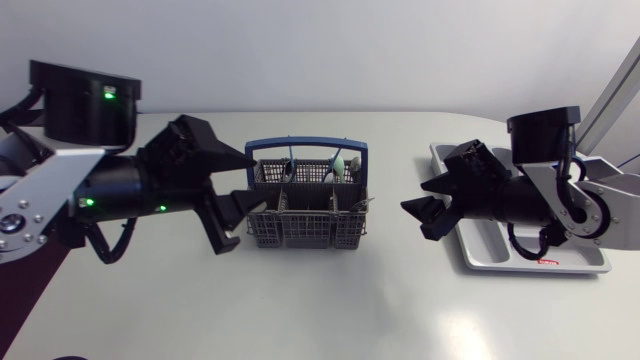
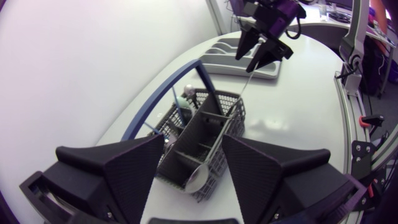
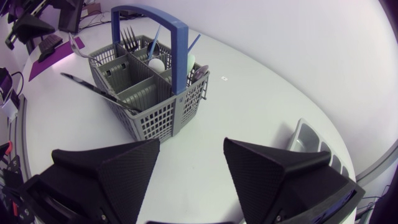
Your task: Unload the cutlery basket into the drawer organizer.
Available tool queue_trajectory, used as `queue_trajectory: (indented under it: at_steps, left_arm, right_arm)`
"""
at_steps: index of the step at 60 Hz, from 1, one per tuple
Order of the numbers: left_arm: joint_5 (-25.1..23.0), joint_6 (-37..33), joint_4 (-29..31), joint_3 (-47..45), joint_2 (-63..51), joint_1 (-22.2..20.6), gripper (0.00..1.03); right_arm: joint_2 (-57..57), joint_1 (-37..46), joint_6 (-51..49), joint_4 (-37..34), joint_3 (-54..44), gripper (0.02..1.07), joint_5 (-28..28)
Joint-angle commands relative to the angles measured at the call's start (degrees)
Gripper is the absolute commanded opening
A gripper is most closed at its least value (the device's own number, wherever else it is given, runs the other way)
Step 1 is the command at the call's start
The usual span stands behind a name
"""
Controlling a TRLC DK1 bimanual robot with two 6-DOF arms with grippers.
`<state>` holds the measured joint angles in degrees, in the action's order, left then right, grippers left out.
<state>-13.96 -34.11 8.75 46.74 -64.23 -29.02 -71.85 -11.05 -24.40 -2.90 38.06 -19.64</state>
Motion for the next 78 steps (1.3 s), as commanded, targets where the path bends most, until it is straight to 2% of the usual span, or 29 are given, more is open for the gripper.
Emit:
queue_trajectory:
  at_steps: [1, 6, 15, 20, 23, 41, 54, 66, 78]
  left_arm:
    - [1.56, -2.37, 0.39, 2.39, -4.33, -4.03, 0.69]
    - [2.35, -3.25, -0.14, 4.59, -9.69, -6.84, 0.69]
    - [2.53, -4.56, -1.55, 7.84, -16.19, -9.31, 0.69]
    - [2.53, -5.18, -1.63, 10.21, -19.53, -10.1, 0.69]
    - [2.53, -5.53, -1.72, 11.44, -21.12, -10.45, 0.69]
    - [2.71, -6.76, -2.95, 17.59, -30.26, -13.79, 0.69]
    - [2.71, -7.03, -3.83, 20.93, -34.39, -14.67, 0.68]
    - [2.71, -7.46, -4.62, 22.87, -36.76, -14.49, 0.5]
    - [2.35, -7.46, -6.03, 23.31, -37.73, -13.61, 0.15]
  right_arm:
    - [1.63, 1.2, -1.17, -1.41, -2.2, 0.79, -1.28]
    - [3.04, 1.64, -1.35, -1.94, -3.52, 0.79, -2.16]
    - [5.23, 1.47, -1.61, -2.47, -5.9, 0.79, -3.04]
    - [6.2, 1.2, -1.7, -2.99, -6.34, 0.8, -3.13]
    - [6.55, 1.2, -1.7, -3.52, -6.42, 0.83, -3.13]
    - [7.26, 1.03, -2.4, -4.31, -6.86, 0.84, -3.39]
    - [7.43, 0.94, -2.75, -4.22, -7.39, 0.86, -3.65]
    - [7.78, -1.61, -2.58, -4.05, -6.86, 0.89, -3.48]
    - [6.46, -3.8, -2.05, -3.52, -5.9, 0.89, -2.95]
